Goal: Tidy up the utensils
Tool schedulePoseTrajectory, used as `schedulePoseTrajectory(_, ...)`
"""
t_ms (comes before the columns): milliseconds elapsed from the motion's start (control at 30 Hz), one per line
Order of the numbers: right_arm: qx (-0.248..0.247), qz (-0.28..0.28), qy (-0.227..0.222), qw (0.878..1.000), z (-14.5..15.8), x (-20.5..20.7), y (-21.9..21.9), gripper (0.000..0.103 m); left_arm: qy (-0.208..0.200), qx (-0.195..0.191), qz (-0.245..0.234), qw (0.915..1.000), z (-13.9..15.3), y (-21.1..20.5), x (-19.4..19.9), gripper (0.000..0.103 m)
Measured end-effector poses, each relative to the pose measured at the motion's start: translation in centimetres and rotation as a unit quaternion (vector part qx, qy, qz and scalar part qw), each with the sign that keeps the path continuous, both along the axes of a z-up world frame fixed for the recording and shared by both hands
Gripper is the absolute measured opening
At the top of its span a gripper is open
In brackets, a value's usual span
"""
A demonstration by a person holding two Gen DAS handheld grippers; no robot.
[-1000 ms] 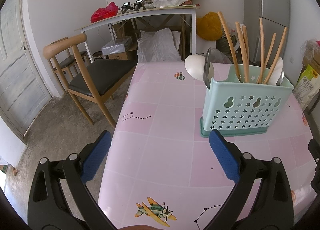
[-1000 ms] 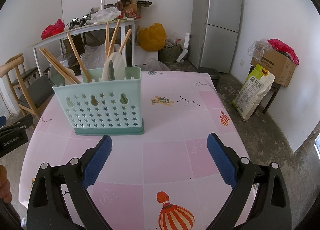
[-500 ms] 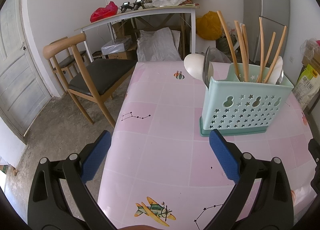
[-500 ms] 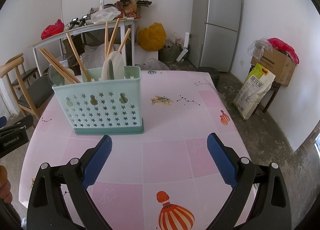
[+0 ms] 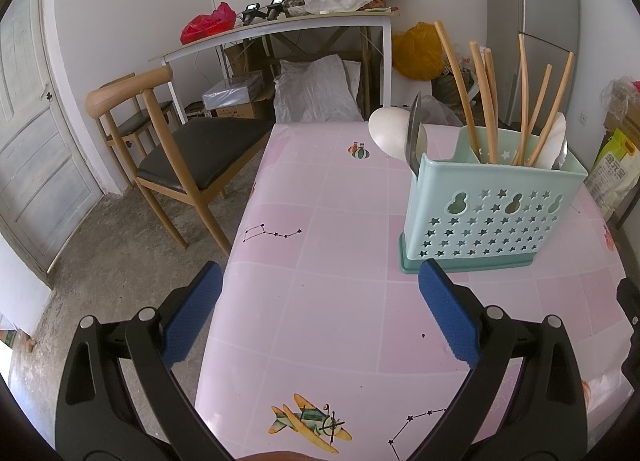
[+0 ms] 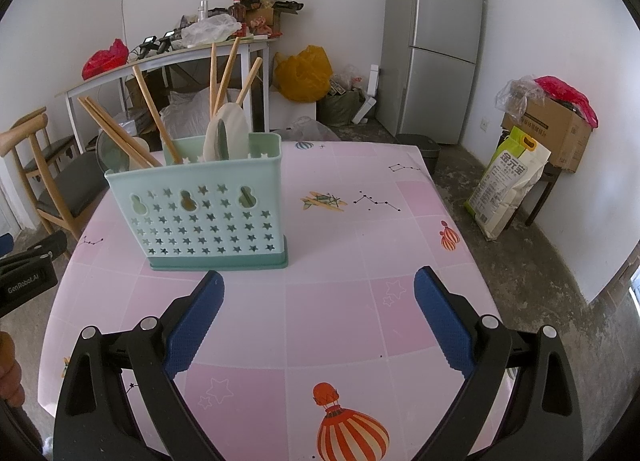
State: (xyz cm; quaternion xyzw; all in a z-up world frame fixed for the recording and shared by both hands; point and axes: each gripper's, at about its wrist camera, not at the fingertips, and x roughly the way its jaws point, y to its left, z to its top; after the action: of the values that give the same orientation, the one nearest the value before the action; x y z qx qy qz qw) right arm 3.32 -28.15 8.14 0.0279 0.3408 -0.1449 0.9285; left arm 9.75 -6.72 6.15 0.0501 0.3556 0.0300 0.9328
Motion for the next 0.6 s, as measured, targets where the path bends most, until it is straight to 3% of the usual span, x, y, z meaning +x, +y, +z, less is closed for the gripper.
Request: schedulePoseTrajectory(600, 0.000, 0.000, -0.001, 1.000, -0.05, -0.01, 0.04, 0.093, 0.000, -0.001, 0.001, 1.0000, -0.29, 0.08, -0.01, 0.095)
